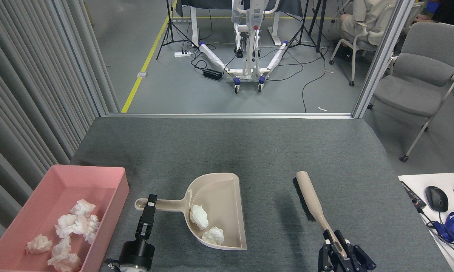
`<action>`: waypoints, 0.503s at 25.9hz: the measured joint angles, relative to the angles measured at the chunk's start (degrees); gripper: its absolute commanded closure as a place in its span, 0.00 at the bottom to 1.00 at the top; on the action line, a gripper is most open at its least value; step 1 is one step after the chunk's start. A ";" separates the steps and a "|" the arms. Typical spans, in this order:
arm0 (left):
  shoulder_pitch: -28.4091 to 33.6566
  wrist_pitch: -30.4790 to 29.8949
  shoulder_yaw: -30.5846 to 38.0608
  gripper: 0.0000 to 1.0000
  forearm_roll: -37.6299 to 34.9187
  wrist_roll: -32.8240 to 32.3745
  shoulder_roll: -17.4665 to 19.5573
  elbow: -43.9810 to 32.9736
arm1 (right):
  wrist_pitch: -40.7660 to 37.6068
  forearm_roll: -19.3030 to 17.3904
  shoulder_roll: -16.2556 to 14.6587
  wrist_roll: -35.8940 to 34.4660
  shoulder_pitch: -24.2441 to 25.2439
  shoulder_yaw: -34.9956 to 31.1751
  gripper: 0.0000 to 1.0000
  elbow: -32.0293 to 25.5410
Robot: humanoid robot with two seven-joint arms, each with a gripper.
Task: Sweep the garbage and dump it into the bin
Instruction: 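Set the brush down and lift the dustpan with the left hand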
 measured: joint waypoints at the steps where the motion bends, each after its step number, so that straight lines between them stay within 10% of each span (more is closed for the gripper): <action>1: 0.15 0.22 -0.06 0.98 1.20 0.03 0.19 -0.57 | -0.20 -0.48 -0.78 0.08 0.06 -0.24 1.00 0.68; 13: 0.55 8.79 -1.00 1.00 10.29 2.37 6.36 -7.96 | -2.03 -1.83 -3.56 -1.31 -1.04 -1.33 1.00 5.53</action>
